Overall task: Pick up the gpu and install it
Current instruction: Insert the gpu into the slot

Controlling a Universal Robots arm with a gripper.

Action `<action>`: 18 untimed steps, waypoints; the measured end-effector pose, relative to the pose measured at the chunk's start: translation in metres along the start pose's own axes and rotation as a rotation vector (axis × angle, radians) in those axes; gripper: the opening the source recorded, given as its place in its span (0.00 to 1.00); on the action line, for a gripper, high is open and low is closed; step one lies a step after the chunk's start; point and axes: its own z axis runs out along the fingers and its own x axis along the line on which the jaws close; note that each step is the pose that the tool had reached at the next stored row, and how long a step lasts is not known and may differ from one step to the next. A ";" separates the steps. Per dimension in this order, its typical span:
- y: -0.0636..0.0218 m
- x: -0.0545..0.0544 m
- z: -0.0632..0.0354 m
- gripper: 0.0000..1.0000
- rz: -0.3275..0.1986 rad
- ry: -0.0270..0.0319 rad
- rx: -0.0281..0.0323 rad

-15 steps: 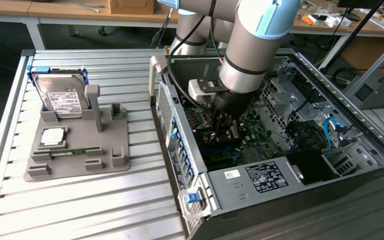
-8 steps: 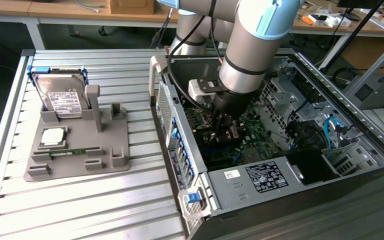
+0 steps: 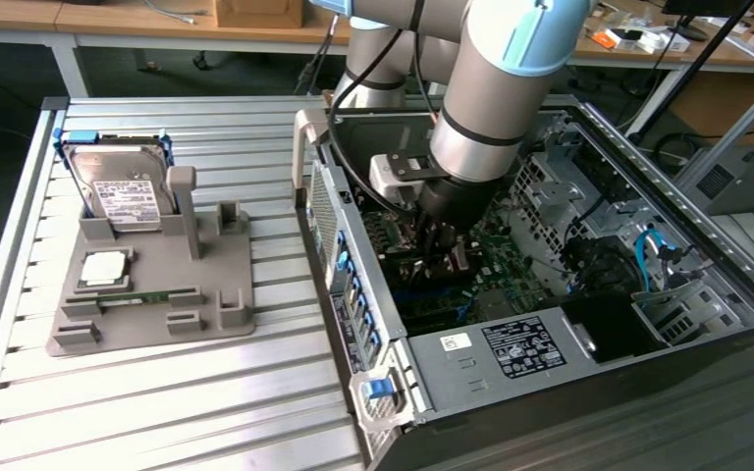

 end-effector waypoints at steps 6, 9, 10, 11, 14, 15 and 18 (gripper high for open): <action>0.0001 0.000 0.0001 0.30 0.004 0.0006 -0.0002; 0.0001 0.000 0.0007 0.30 0.010 0.0005 -0.0001; 0.0001 0.000 0.0010 0.30 0.011 0.0005 -0.0001; 0.0001 0.000 0.0014 0.30 0.012 0.0003 0.0000; 0.0001 0.000 0.0025 0.30 0.012 0.0005 -0.0004; 0.0001 0.000 0.0027 0.30 0.012 0.0006 -0.0005; 0.0000 0.000 0.0033 0.30 0.012 0.0005 -0.0004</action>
